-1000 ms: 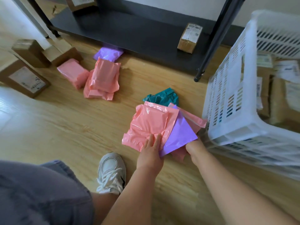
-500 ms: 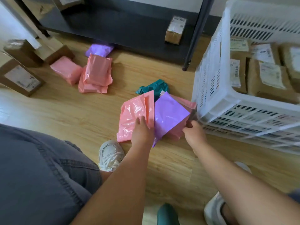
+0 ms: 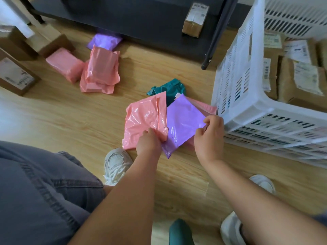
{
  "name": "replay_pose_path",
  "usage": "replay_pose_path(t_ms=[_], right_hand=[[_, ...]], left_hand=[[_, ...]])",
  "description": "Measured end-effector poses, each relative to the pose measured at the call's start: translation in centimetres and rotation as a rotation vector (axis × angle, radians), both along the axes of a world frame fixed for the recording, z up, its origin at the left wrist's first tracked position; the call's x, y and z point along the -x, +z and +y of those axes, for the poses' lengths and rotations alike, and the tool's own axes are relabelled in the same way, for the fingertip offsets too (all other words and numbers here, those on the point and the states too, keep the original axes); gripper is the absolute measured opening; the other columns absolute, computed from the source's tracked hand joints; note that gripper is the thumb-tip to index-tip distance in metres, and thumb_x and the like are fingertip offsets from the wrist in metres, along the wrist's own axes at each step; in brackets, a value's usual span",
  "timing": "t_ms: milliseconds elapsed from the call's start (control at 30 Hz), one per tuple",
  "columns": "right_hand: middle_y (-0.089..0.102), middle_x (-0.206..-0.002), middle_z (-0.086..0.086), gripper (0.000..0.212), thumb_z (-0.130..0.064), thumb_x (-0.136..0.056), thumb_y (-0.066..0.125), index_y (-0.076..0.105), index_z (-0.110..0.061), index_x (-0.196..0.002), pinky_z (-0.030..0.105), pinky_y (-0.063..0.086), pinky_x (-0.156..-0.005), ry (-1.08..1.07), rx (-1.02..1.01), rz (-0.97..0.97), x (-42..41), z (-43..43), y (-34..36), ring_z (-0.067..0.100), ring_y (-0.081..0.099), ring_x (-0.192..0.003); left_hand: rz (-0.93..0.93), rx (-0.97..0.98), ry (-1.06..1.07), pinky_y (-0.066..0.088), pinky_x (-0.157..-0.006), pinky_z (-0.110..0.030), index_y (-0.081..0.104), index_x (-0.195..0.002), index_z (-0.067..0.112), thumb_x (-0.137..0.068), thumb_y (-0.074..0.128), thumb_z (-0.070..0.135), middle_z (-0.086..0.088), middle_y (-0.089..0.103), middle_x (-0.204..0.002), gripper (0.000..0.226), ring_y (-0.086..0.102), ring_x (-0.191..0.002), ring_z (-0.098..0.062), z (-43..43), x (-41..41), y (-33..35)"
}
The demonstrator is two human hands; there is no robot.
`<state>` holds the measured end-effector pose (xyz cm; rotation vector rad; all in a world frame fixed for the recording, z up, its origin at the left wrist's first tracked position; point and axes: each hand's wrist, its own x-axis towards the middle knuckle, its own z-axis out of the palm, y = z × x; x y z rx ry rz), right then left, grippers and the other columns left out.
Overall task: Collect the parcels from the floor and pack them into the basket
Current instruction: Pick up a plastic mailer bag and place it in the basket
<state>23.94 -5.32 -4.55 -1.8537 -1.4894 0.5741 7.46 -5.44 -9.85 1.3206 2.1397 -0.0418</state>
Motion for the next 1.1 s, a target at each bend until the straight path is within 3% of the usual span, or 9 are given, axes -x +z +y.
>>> replay_pose_path(t_ms=[100, 200, 300, 400, 567, 667, 733, 967, 1100], right_hand=[[0.052, -0.101, 0.013, 0.031, 0.01, -0.068, 0.057, 0.055, -0.003, -0.096, 0.04, 0.041, -0.08, 0.093, -0.146, -0.225, 0.6, 0.7, -0.6, 0.032, 0.048, -0.095], [0.057, -0.111, 0.014, 0.038, 0.007, -0.067, 0.06, 0.062, -0.004, -0.103, 0.043, 0.04, -0.095, 0.21, -0.179, -0.403, 0.5, 1.4, -1.6, 0.034, 0.049, -0.11], [0.057, -0.121, 0.017, 0.044, 0.006, -0.068, 0.064, 0.064, -0.004, -0.112, 0.051, 0.034, -0.109, 0.338, -0.123, -0.501, 0.3, 1.8, -2.7, 0.037, 0.047, -0.122], [0.057, -0.127, 0.016, 0.049, 0.002, -0.07, 0.065, 0.063, -0.005, -0.119, 0.047, 0.016, -0.118, 0.413, -0.002, -0.543, 0.2, 1.8, -3.4, 0.035, 0.043, -0.131], [0.054, -0.129, 0.014, 0.067, 0.007, -0.059, 0.065, 0.06, -0.006, -0.124, 0.05, 0.023, -0.116, 0.597, 0.127, -0.608, -0.6, 2.1, -4.1, 0.036, 0.043, -0.13], [0.047, -0.139, 0.016, 0.074, 0.01, -0.061, 0.063, 0.056, -0.011, -0.132, 0.051, 0.021, -0.117, 0.654, 0.156, -0.659, -1.1, 2.0, -4.7, 0.039, 0.036, -0.136], [0.044, -0.144, 0.017, 0.07, 0.009, -0.067, 0.062, 0.058, -0.014, -0.132, 0.05, 0.02, -0.117, 0.648, 0.144, -0.664, -1.4, 2.0, -5.0, 0.039, 0.033, -0.138], [0.061, -0.127, 0.017, 0.048, 0.009, -0.07, 0.069, 0.074, -0.016, -0.111, 0.054, 0.036, -0.107, 0.609, 0.064, -0.677, -1.7, 2.4, -4.4, 0.039, 0.053, -0.124], [0.067, -0.12, 0.009, 0.04, 0.003, -0.075, 0.066, 0.072, -0.016, -0.111, 0.049, 0.037, -0.107, 0.574, 0.029, -0.641, -1.6, 2.9, -2.5, 0.035, 0.057, -0.119]], left_hand=[[0.012, -0.012, -0.02, 0.045, -0.089, -0.041, 0.044, -0.128, 0.005, -0.1, 0.041, 0.015, -0.015, 0.05, -0.127, 0.03, 0.055, -0.116, -0.034, 0.0, -0.1, -0.3], [0.002, -0.031, 0.004, 0.044, -0.087, -0.041, 0.044, -0.128, 0.004, -0.099, 0.045, 0.019, -0.015, 0.048, -0.127, 0.033, 0.053, -0.117, -0.034, 0.2, -0.2, -0.4], [-0.003, -0.046, 0.034, 0.045, -0.086, -0.042, 0.045, -0.126, 0.002, -0.098, 0.047, 0.022, -0.015, 0.048, -0.126, 0.034, 0.051, -0.117, -0.034, 0.5, -0.1, -0.4], [0.016, -0.055, 0.007, 0.043, -0.083, -0.042, 0.046, -0.123, 0.001, -0.098, 0.048, 0.02, -0.016, 0.048, -0.124, 0.032, 0.052, -0.113, -0.036, 0.6, 0.0, -0.8], [0.007, -0.088, 0.003, 0.04, -0.077, -0.041, 0.049, -0.119, 0.003, -0.098, 0.047, 0.021, -0.014, 0.048, -0.121, 0.028, 0.053, -0.11, -0.036, 0.7, 0.1, -1.1], [0.006, -0.138, -0.019, 0.038, -0.074, -0.039, 0.051, -0.116, 0.005, -0.098, 0.047, 0.021, -0.013, 0.049, -0.119, 0.025, 0.052, -0.108, -0.035, 0.6, 0.0, -1.0], [0.0, -0.164, -0.047, 0.039, -0.075, -0.04, 0.052, -0.116, 0.006, -0.098, 0.046, 0.022, -0.012, 0.05, -0.119, 0.024, 0.051, -0.108, -0.033, 0.6, -0.2, -0.7], [0.019, -0.244, -0.136, 0.042, -0.072, -0.039, 0.055, -0.119, 0.011, -0.097, 0.048, 0.02, -0.008, 0.05, -0.12, 0.025, 0.052, -0.109, -0.03, 0.6, -0.9, 1.1], [-0.146, -0.263, 0.044, 0.05, -0.082, -0.042, 0.058, -0.124, 0.016, -0.094, 0.048, 0.014, -0.006, 0.051, -0.126, 0.031, 0.056, -0.107, -0.03, 1.1, -1.3, 3.1]])
